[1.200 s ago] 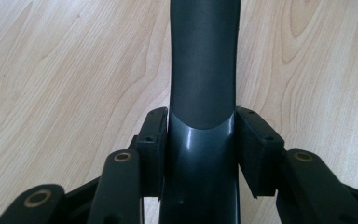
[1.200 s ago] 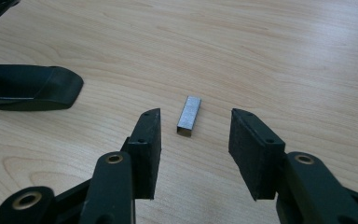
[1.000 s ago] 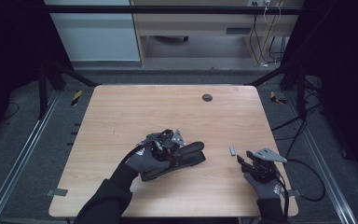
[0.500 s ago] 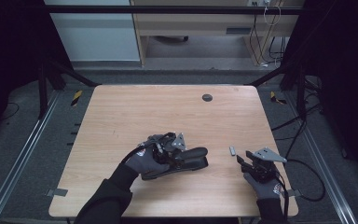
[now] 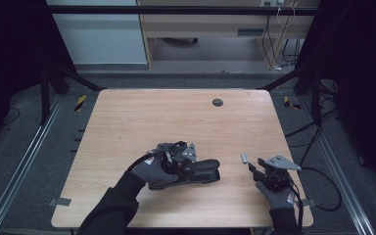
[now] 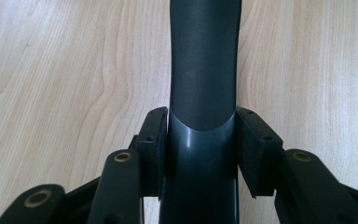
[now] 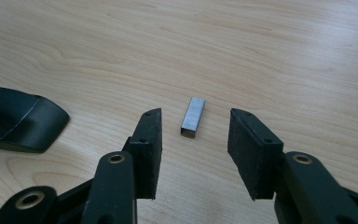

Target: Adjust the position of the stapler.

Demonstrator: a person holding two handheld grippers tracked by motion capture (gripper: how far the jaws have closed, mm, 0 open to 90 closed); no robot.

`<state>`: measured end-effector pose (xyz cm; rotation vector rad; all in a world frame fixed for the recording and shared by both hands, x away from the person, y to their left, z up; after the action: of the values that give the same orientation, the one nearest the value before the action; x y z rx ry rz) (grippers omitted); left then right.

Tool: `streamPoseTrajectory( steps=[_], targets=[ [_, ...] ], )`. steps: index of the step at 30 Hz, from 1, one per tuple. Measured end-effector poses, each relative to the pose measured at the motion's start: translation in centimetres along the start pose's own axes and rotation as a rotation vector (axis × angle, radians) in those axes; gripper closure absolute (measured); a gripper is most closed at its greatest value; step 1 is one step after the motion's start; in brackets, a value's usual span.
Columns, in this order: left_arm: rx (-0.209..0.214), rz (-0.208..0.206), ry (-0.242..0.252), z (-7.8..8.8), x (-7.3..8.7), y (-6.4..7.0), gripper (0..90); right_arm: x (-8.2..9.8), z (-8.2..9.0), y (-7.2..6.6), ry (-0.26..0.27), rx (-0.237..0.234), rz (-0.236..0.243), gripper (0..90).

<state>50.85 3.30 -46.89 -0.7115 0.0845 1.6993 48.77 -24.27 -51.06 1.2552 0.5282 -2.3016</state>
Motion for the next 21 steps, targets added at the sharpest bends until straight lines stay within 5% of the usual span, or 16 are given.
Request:
streamPoseTrajectory(
  steps=[21],
  targets=[
    [-0.031,-0.015,-0.081,-0.29,-0.52,0.2,55.2,0.03,-0.19,-0.13,-0.006,-0.001,-0.002,54.6]
  ],
)
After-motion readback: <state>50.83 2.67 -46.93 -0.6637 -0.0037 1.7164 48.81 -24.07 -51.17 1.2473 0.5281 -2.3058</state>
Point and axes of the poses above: each handheld gripper's, and its own axes: z roughly backward along the jaws, x roughly out of its underside, y roughly to its right, the point moved 6 cm from there along -z, roughly forward along the jaws, and after that the axes turned 14 degrees about -x, right-handed, at the moved point
